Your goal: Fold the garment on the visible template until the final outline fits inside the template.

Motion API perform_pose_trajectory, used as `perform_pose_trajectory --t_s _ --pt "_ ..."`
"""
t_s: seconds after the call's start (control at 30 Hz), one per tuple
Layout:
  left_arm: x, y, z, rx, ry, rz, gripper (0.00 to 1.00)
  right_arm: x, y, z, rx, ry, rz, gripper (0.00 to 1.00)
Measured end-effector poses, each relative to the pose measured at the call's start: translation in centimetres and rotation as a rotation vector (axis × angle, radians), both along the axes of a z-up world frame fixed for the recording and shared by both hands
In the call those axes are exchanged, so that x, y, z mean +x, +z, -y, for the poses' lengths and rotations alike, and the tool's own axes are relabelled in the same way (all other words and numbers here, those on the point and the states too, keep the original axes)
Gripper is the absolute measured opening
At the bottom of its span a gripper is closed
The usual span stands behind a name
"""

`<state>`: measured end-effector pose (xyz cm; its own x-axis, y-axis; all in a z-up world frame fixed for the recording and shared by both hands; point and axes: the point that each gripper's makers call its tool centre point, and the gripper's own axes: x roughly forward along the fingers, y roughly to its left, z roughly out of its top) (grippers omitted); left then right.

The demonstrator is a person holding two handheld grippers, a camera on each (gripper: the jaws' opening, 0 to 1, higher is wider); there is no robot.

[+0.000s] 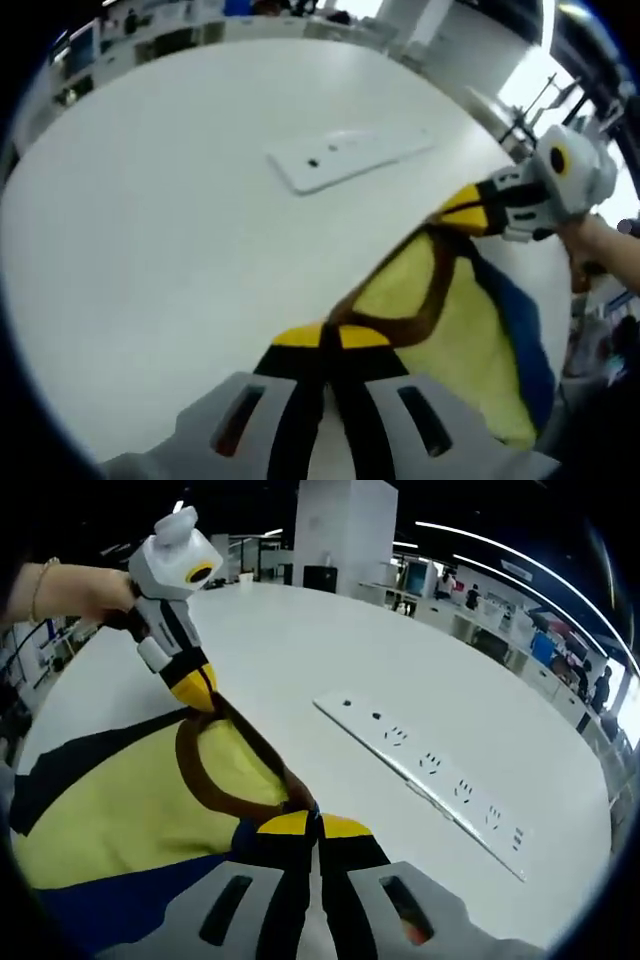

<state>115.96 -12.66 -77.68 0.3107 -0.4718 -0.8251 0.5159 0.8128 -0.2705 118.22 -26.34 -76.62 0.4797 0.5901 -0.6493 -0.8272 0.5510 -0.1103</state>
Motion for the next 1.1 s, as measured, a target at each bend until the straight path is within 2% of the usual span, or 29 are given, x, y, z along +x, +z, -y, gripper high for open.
perform_pose_trajectory --t_s 0.37,0.53,0.8,1.1 --pt "-0.4 0.0 0.2 -0.003 0.0 -0.01 0.0 0.0 0.0 -0.2 -0.034 0.032 0.03 0.02" --pt "-0.2 0.1 0.2 -0.002 -0.002 -0.008 0.0 0.1 0.2 -0.1 -0.028 0.032 0.037 0.03" --pt "0.2 0.7 0.0 -0.037 0.027 -0.006 0.0 0.6 1.1 -0.2 -0.004 0.027 0.065 0.05" --pt "0.4 0.9 0.0 -0.035 0.032 0.003 0.0 0.5 1.6 -0.2 -0.019 0.053 0.096 0.06"
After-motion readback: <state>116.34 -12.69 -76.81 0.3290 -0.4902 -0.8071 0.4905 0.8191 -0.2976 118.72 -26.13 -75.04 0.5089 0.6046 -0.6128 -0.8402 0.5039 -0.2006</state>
